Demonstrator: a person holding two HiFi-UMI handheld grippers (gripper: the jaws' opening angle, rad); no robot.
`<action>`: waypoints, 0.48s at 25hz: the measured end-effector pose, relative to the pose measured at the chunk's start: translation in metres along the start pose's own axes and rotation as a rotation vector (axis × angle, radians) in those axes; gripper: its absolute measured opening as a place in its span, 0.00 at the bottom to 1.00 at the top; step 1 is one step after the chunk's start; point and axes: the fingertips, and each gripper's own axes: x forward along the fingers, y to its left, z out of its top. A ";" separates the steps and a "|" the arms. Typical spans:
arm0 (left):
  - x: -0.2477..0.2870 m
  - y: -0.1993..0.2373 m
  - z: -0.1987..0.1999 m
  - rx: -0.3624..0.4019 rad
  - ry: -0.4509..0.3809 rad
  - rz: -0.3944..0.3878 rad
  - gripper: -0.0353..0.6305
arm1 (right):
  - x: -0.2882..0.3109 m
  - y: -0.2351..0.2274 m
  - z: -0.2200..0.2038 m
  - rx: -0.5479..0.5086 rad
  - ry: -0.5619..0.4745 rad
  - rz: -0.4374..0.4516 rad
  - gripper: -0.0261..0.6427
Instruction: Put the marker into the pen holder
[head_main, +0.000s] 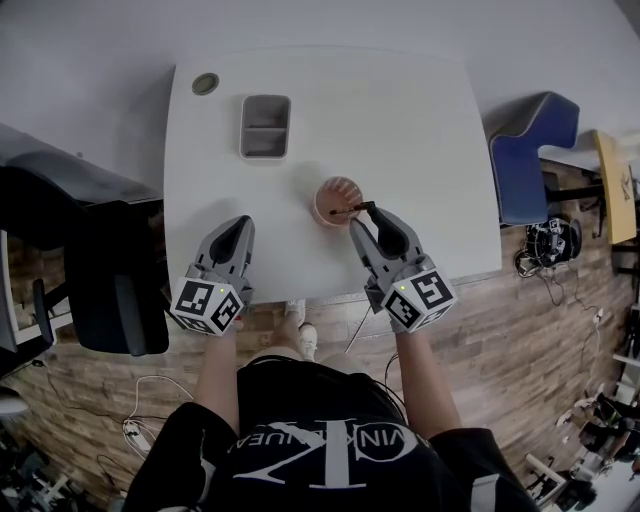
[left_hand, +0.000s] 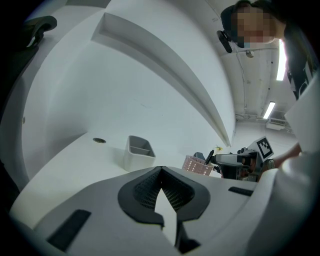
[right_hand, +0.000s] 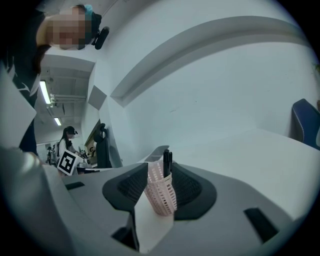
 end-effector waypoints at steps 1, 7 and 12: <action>-0.001 0.000 0.000 0.000 0.001 0.001 0.07 | 0.000 0.000 -0.001 0.003 0.002 -0.001 0.25; -0.004 -0.003 -0.001 -0.001 0.000 0.003 0.07 | -0.004 -0.001 -0.001 0.014 0.002 -0.004 0.26; -0.010 -0.006 0.002 0.008 -0.008 0.006 0.07 | -0.008 0.000 -0.001 0.013 -0.001 -0.015 0.26</action>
